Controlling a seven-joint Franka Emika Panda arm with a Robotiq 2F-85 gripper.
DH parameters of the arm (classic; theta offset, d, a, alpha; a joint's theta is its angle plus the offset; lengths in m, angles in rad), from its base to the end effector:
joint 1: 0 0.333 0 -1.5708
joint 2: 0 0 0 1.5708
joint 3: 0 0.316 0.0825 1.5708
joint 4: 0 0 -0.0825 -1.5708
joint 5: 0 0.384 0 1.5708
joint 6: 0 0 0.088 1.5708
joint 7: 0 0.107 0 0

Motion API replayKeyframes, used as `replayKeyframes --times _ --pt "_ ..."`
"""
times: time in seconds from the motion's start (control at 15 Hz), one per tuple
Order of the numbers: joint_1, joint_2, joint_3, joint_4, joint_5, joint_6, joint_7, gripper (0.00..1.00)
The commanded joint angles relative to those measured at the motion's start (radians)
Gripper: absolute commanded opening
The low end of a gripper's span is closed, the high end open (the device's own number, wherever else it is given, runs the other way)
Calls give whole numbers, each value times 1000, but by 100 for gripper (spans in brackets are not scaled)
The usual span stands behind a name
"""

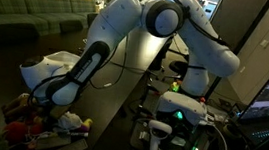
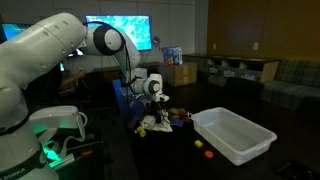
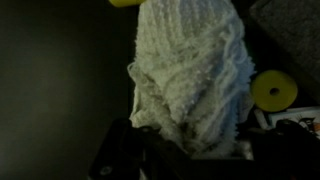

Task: Pick up the towel and push the objects in front of the white container to the left then place the towel in the container.

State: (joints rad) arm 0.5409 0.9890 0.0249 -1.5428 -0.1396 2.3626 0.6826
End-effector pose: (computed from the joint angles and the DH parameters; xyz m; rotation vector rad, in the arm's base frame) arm 0.5638 0.3541 0.0501 2.9849 -0.0277 -0.1447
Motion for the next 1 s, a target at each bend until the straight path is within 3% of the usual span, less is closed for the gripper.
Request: replayKeyframes --times 0.0,0.4,0.93 --pt "26 10 10 53 25 26 38 1" --pt "25 -80 -12 2 1 62 26 1" --pt "-146 -364 0 -298 12 69 -233 1"
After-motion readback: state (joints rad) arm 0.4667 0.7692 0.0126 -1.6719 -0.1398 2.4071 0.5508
